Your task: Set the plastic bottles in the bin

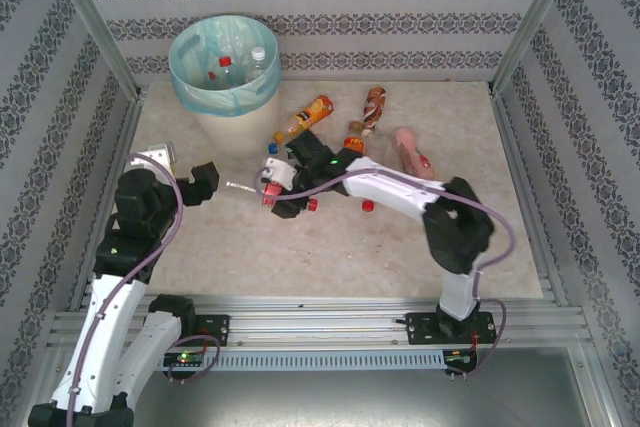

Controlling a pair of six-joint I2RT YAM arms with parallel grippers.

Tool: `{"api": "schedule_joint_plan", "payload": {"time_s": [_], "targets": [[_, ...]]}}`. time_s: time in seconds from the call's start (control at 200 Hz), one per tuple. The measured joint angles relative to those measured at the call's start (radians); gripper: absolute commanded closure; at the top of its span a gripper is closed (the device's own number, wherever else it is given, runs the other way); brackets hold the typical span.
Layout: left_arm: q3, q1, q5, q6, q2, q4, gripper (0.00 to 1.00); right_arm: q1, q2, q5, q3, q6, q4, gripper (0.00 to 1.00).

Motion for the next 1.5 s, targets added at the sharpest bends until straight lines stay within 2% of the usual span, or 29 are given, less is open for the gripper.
{"api": "schedule_joint_plan", "payload": {"time_s": [0.1,0.19,0.31,0.43,0.55,0.789,0.969,1.039,1.194,1.274,1.379,1.439,1.504], "targets": [[0.064,0.000,0.139,0.029,0.048,0.071,0.11,-0.047,-0.172,-0.027,-0.129,0.077,0.075,0.48],[0.093,0.000,0.328,0.044,0.096,0.153,0.12,-0.094,-0.323,-0.044,-0.241,0.152,0.150,0.48],[0.094,-0.001,0.537,-0.004,0.174,0.293,0.14,-0.149,-0.487,-0.056,-0.340,0.236,0.241,0.48],[0.072,-0.018,0.661,-0.127,0.266,0.481,0.13,-0.172,-0.589,-0.060,-0.381,0.294,0.310,0.48],[0.051,-0.071,0.732,-0.238,0.321,0.647,0.13,-0.173,-0.643,-0.095,-0.411,0.353,0.390,0.48],[0.061,-0.198,0.807,-0.317,0.381,0.812,0.14,-0.164,-0.652,-0.163,-0.416,0.406,0.462,0.49],[0.069,-0.222,0.811,-0.375,0.421,0.904,0.19,-0.128,-0.644,-0.222,-0.409,0.401,0.464,0.48],[0.070,-0.222,0.810,-0.399,0.432,0.937,0.26,-0.119,-0.636,-0.243,-0.406,0.396,0.463,0.48],[0.090,-0.224,0.811,-0.419,0.437,0.952,0.53,-0.111,-0.613,-0.256,-0.401,0.388,0.472,0.47],[0.097,-0.224,0.802,-0.417,0.437,0.953,0.58,-0.111,-0.613,-0.257,-0.389,0.389,0.472,0.41],[0.107,-0.224,0.794,-0.414,0.435,0.953,0.59,-0.111,-0.613,-0.249,-0.381,0.388,0.475,0.24],[0.119,-0.224,0.771,-0.404,0.433,0.943,0.59,-0.104,-0.616,-0.216,-0.379,0.381,0.473,0.17],[0.146,-0.223,0.734,-0.380,0.425,0.913,0.65,-0.098,-0.624,-0.159,-0.378,0.375,0.467,0.09]]}}
